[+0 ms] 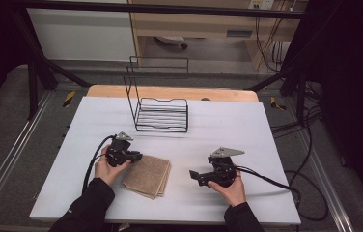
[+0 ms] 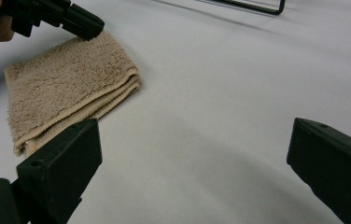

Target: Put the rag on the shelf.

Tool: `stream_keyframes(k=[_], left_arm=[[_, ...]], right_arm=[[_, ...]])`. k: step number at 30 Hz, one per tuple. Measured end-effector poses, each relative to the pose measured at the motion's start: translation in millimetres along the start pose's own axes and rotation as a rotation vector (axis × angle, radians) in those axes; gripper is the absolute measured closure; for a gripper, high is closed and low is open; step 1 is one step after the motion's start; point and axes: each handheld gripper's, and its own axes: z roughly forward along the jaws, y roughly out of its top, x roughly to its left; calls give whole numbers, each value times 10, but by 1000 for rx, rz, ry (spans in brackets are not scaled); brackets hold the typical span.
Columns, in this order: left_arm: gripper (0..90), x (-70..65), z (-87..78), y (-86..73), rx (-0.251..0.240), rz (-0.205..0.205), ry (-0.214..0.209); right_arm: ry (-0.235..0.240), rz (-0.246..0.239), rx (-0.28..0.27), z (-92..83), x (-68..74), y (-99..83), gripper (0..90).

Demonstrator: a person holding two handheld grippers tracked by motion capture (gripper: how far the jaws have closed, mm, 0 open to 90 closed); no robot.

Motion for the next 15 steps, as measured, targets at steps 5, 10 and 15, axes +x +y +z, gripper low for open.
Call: stream_keyframes(k=[5, 10, 15], left_arm=[[809, -5, 6, -7, -1, -4, 2], [812, -28, 16, -26, -15, 7, 11], [812, -23, 17, -33, -19, 16, 8]], right_arm=[[-7, 11, -2, 10, 12, 18, 30], [-11, -4, 4, 106, 114, 97, 42], [-15, -14, 7, 249, 236, 198, 63]])
